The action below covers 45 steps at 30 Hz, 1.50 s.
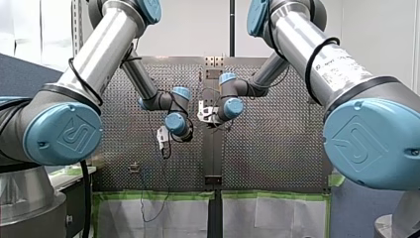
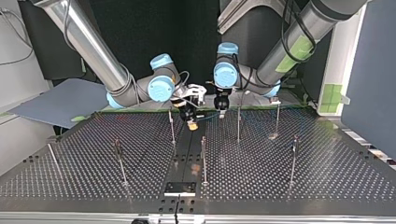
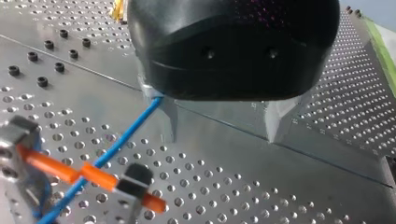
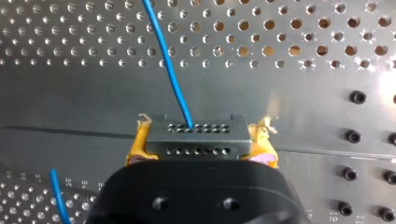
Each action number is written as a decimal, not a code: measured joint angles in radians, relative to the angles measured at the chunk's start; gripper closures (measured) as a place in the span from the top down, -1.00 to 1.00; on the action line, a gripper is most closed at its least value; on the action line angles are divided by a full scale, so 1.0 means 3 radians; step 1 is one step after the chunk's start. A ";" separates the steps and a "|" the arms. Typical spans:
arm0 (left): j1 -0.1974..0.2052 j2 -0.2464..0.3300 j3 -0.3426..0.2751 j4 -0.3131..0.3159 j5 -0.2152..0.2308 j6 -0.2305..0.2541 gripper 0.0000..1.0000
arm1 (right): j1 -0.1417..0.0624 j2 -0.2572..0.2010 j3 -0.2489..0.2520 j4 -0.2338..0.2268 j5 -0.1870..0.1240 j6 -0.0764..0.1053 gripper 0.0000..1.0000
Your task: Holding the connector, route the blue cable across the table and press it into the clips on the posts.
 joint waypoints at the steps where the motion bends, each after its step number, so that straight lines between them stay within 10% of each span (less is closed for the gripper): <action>1: -0.0002 0.0000 0.0004 -0.0001 -0.0002 -0.0003 -0.63 | 0.0000 0.0000 0.0000 0.0000 0.0000 0.0000 -1.00; 3: -0.0007 0.0001 0.0017 -0.0002 -0.0014 -0.0016 -1.00 | -0.0001 -0.0001 0.0000 0.0000 0.0000 -0.0001 -1.00; 19: -0.0050 0.0164 0.0064 -0.0043 -0.0204 -0.0150 -1.00 | -0.0018 -0.0036 -0.0042 0.0084 -0.0005 -0.0011 -1.00; 45: -0.0034 0.0904 0.0064 -0.0294 -0.0311 -0.0186 -1.00 | -0.0145 -0.0761 -0.0043 0.0549 -0.0010 0.0064 -1.00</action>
